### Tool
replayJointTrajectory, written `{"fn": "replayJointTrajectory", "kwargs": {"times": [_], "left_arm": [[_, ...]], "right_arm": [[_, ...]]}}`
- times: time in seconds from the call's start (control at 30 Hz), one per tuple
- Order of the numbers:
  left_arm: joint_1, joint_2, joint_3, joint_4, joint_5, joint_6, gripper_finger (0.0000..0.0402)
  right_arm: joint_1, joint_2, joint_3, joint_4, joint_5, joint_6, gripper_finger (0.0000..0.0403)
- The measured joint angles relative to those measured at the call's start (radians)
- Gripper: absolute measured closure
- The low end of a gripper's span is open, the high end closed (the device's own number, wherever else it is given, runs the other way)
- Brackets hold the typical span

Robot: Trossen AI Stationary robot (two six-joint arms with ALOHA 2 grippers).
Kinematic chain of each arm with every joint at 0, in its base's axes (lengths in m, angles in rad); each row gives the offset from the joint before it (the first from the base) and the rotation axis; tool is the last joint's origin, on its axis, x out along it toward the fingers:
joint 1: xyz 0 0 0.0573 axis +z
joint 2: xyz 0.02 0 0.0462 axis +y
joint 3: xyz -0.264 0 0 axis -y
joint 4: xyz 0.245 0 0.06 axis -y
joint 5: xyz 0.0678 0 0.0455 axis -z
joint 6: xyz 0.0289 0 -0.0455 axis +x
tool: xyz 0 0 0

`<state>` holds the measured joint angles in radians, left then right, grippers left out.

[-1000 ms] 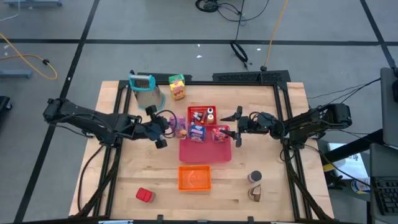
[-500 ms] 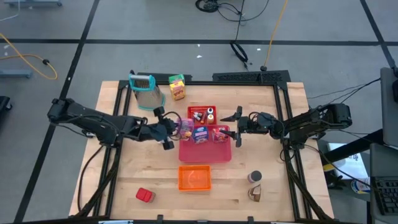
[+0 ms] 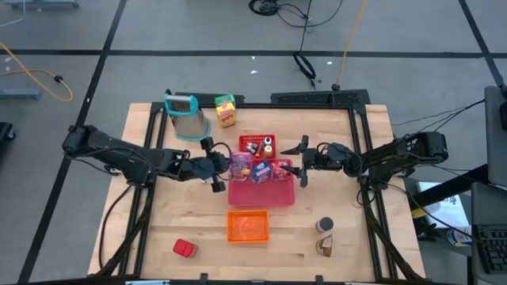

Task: Pick & Place Kitchen Items
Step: Put the violet cereal box into the pink bin

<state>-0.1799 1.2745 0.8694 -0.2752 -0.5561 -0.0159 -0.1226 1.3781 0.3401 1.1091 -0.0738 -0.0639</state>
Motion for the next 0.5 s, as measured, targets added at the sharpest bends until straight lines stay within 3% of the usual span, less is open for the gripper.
{"fn": "replayJointTrajectory", "kwargs": {"times": [0.27,0.5], "left_arm": [[0.012,0.076,-0.001,0.037,0.004,0.022,0.0401],[0.011,0.086,0.001,0.049,-0.059,0.019,0.0401]], "right_arm": [[0.000,0.000,0.000,-0.010,0.000,0.000,0.0169],[0.000,0.000,-0.001,-0.027,0.000,0.000,0.0169]]}}
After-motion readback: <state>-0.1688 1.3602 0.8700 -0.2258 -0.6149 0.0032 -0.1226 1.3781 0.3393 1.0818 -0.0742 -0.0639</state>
